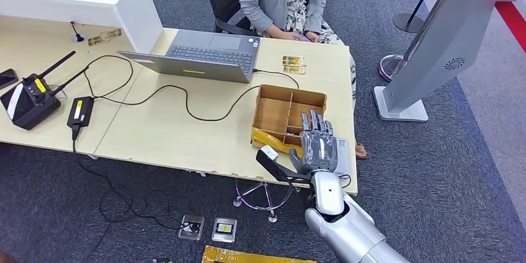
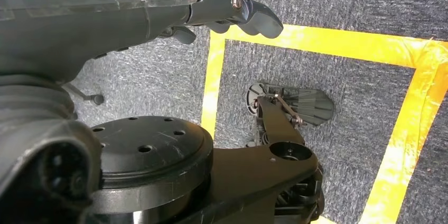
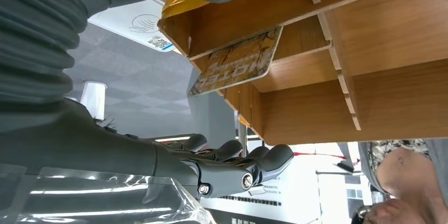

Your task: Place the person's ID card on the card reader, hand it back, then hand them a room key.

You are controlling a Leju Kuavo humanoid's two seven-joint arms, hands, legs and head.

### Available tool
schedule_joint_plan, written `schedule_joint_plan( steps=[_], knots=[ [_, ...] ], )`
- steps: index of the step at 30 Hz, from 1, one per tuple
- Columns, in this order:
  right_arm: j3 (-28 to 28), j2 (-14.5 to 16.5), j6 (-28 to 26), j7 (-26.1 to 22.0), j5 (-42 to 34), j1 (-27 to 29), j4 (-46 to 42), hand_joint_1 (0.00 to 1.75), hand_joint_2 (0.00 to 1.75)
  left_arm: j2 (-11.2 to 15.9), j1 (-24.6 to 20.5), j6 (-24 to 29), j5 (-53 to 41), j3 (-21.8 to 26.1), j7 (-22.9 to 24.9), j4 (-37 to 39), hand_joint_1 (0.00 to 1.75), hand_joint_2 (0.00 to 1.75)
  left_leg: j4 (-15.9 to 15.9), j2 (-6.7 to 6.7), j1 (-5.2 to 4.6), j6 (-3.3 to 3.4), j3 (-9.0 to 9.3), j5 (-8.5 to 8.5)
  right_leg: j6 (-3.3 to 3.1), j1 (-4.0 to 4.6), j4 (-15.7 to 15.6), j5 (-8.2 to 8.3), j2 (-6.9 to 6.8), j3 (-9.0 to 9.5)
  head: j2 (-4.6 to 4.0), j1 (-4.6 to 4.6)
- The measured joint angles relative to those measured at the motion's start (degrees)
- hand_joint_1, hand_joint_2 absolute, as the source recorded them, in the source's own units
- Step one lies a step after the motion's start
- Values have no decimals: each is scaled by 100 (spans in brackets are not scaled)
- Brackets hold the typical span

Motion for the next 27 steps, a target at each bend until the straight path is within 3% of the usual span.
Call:
schedule_joint_plan(
  steps=[7, 11, 27],
  knots=[
    [-25, 39, -33, -34, -23, -20, 213, 0, 175, 2, 0, -21, 0, -4, 0, 0, 0, 0, 0, 0, 0, 0, 0, 0, 0, 0, 0, 0, 0, 0, 0, 1],
    [-42, 73, -64, -72, -41, -26, 342, 175, 175, 2, 0, -39, -1, -14, 0, 0, 0, 0, 0, 0, 0, 0, 0, 0, 0, 0, 0, 0, 0, 0, 0, 0],
    [-147, 190, -242, -380, -253, -76, 710, 175, 175, 2, 0, -62, -11, -34, -2, 2, 0, 0, 0, 1, 0, 0, 1, 0, 0, 0, 0, 0, 1, 0, 0, 1]
  ],
)
